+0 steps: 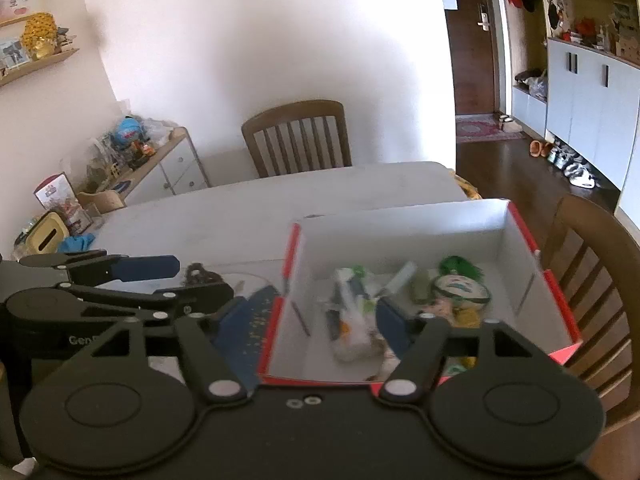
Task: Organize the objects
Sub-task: 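Withdraw both grippers from the red box back toward the mat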
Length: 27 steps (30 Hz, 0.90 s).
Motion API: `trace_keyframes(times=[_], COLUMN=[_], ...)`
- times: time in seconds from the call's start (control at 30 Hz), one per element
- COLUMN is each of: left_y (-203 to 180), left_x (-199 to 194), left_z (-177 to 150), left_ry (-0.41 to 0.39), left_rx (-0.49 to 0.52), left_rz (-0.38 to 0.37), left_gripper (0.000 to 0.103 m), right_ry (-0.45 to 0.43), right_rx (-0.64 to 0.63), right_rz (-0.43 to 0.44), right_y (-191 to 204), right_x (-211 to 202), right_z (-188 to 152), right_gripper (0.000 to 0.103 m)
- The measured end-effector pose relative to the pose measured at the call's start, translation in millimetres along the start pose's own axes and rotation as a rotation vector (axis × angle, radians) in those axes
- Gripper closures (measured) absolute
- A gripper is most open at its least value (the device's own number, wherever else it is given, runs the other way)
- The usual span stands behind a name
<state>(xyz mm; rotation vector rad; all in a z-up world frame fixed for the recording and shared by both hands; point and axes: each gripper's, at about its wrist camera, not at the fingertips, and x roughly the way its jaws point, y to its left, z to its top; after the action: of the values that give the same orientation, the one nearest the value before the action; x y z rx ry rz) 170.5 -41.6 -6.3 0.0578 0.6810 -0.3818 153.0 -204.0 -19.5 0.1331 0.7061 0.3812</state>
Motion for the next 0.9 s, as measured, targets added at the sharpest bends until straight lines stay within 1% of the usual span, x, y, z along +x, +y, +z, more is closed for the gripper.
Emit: trace_keyframes(times=[0.1, 0.17, 0.2, 0.27, 0.33, 0.4, 0.5, 0.53, 0.57, 0.6, 0.63, 0.9], left_y=[13, 22, 26, 36, 45, 55, 68, 73, 76, 80, 84, 121], left_x=[-11, -17, -20, -25, -32, -36, -40, -41, -42, -43, -45, -47], left_z=[-7, -11, -13, -17, -21, -26, -33, -35, -36, -38, -40, -56], left_ry=[-0.011, -0.018, -0.021, -0.025, -0.032, -0.030, -0.024, -0.025, -0.025, -0.027, -0.029, -0.037], left_rx=[-0.008, -0.008, -0.010, -0.012, -0.020, -0.032, -0.036, -0.037, -0.038, -0.041, -0.044, -0.082], left_rz=[0.008, 0.015, 0.017, 0.023, 0.025, 0.021, 0.030, 0.033, 0.036, 0.038, 0.040, 0.075], left_gripper=[0.023, 0.022, 0.021, 0.019, 0.019, 0.019, 0.019, 0.016, 0.011, 0.007, 0.001, 0.000], right_ry=[-0.012, -0.020, -0.024, -0.033, -0.044, -0.048, -0.044, -0.041, -0.038, -0.036, -0.034, 0.008], right_rx=[-0.010, -0.012, -0.014, -0.017, -0.014, -0.010, -0.021, -0.023, -0.026, -0.026, -0.025, -0.041], right_rz=[0.010, 0.020, 0.021, 0.012, 0.011, 0.024, 0.028, 0.030, 0.030, 0.030, 0.029, 0.026], right_y=[17, 28, 33, 42, 50, 57, 70, 74, 77, 81, 84, 109], right_x=[2, 3, 4, 5, 6, 8, 11, 13, 14, 16, 16, 38], right_z=[-1, -3, -3, -5, -6, -7, -7, -8, -8, -8, -8, -10], right_gripper=[0.021, 0.016, 0.015, 0.010, 0.005, 0.002, 0.001, 0.001, 0.001, 0.001, 0.001, 0.001])
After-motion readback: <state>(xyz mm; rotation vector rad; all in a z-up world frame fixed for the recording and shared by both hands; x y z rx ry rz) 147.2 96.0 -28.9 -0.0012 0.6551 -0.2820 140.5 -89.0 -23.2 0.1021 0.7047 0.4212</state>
